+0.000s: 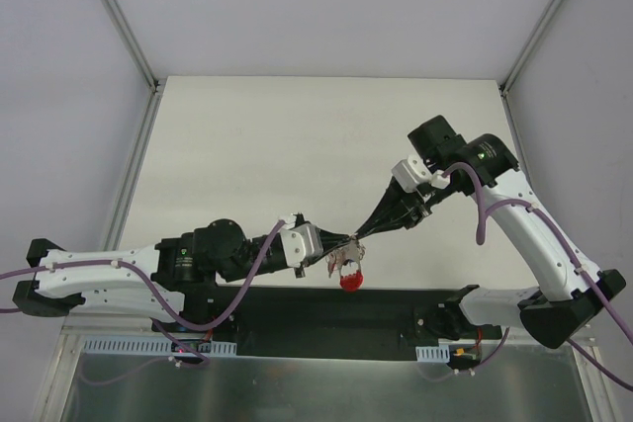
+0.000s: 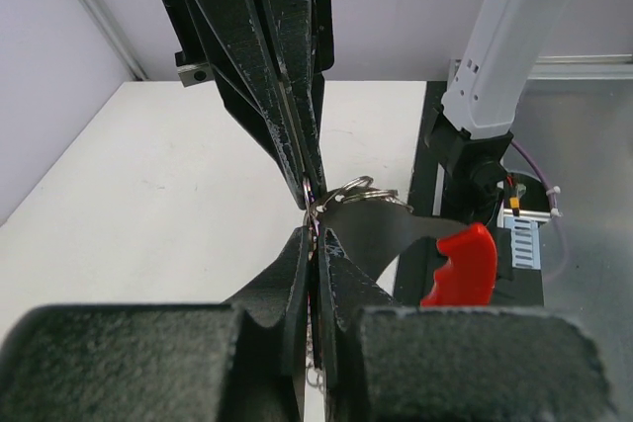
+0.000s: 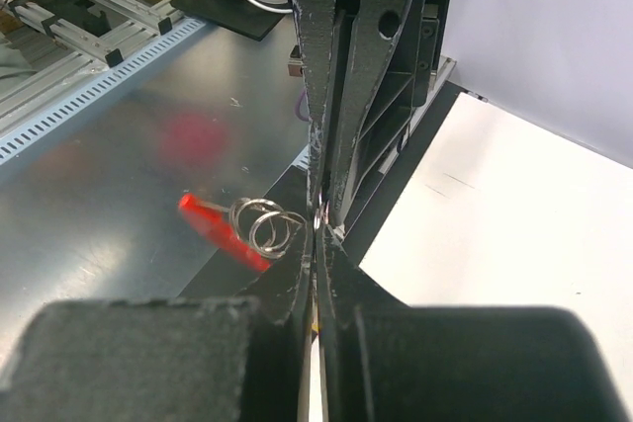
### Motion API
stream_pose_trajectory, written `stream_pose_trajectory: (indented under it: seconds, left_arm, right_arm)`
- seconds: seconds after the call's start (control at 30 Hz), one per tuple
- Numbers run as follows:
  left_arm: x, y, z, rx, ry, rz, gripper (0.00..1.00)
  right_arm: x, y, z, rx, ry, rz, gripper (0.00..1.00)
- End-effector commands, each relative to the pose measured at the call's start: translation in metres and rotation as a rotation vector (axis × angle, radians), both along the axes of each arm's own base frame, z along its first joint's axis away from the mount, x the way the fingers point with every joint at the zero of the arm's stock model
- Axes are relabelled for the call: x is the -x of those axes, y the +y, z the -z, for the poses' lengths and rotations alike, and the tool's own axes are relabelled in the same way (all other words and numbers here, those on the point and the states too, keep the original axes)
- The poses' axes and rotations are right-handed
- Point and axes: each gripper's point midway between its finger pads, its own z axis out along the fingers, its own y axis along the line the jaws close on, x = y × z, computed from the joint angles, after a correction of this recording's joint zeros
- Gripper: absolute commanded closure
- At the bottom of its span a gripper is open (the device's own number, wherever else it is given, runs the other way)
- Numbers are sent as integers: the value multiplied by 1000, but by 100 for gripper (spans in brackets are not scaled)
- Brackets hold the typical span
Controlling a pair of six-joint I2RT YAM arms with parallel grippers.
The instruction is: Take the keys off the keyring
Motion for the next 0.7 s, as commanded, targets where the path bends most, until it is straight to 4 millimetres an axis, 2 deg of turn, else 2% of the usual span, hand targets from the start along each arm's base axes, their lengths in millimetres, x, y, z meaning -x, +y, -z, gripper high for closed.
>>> stream_pose_trajectory:
  seconds: [0.0,0.33,0.6,0.67]
  left_arm:
    - [-2,6,-16,22,-47,-5,100]
    - [-10,9,-20,1,-46,-48,100]
    - [-15,16,-26,21,-11,-64,100]
    - [-15,16,-26,18,-4,-65,100]
  right_arm:
    - [36,-15,-17,0,181,-47,99]
    - [41,-12,-5,61,168,-80,99]
    - [37,-8,8,108,144,-77,99]
    - [37,-7,14,168,181,-63,99]
